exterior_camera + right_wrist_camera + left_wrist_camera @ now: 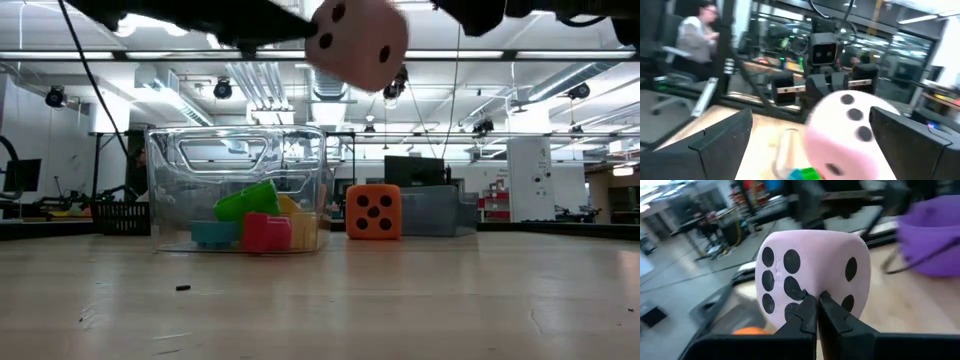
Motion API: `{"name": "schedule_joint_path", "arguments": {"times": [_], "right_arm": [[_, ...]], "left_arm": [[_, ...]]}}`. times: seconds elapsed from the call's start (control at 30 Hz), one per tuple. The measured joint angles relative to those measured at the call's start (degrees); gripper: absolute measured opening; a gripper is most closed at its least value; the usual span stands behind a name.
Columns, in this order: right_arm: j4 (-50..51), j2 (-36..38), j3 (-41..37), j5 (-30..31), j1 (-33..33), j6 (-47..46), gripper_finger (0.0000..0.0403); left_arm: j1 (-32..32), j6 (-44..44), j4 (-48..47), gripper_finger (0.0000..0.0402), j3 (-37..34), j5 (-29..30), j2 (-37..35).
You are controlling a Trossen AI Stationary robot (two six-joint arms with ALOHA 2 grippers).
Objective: Pick & Place Toys
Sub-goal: Put the pink dice into the black bin
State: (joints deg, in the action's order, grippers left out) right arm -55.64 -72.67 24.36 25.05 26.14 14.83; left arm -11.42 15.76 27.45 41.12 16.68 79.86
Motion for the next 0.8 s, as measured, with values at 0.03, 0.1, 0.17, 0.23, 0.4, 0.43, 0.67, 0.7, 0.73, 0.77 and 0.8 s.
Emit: {"name": "schedule_joint_path", "arguments": {"times": [0.03, 0.1, 0.17, 0.23, 0.4, 0.43, 0.67, 0.7, 0.73, 0.77, 0.8], "right_arm": [[-0.2, 0.5, -0.5, 1.0, -0.5, 0.0, 0.0398], [0.1, 1.0, -1.5, 2.9, -1.2, 0.0, 0.0398], [0.0, 1.6, -2.2, 4.5, -1.7, 0.0, 0.0398], [-0.1, 2.3, -2.6, 7.0, -2.0, 0.4, 0.0398], [0.1, 4.8, -4.3, 19.5, -2.5, 2.8, 0.0398], [0.2, 5.4, -4.6, 22.2, -2.6, 3.4, 0.0398], [0.5, 7.8, -5.0, 30.7, -2.4, 5.2, 0.0398], [0.5, 7.9, -5.0, 30.7, -2.2, 5.2, 0.0398], [0.6, 8.0, -5.0, 30.7, -2.2, 5.2, 0.0398], [0.8, 8.1, -5.0, 30.8, -2.1, 5.2, 0.0398], [0.9, 8.1, -5.0, 30.9, -2.1, 5.3, 0.0398]], "left_arm": [[1.8, -0.4, 0.0, 0.0001, -0.3, -0.6, -0.3], [5.1, -1.1, 0.3, 0.0001, -0.2, -2.3, -0.3], [8.1, -1.3, 0.0, 0.0001, 0.0, -4.7, 0.1], [10.9, -1.3, 1.3, 0.0001, 0.5, -7.1, 0.5], [17.4, -2.8, 3.0, 0.0001, 1.4, -11.4, 0.9], [18.6, -3.0, 3.6, 0.0001, 2.0, -12.5, 1.0], [26.1, -7.0, 4.2, 0.0001, 8.3, -18.2, 6.3], [26.7, -7.7, 4.1, 0.0001, 9.3, -18.7, 7.7], [27.2, -8.3, 4.1, 0.0001, 10.8, -19.1, 9.3], [27.7, -8.7, 4.3, 0.0001, 12.3, -19.3, 11.1], [28.0, -8.8, 4.2, 0.0001, 13.6, -19.6, 12.9]]}}
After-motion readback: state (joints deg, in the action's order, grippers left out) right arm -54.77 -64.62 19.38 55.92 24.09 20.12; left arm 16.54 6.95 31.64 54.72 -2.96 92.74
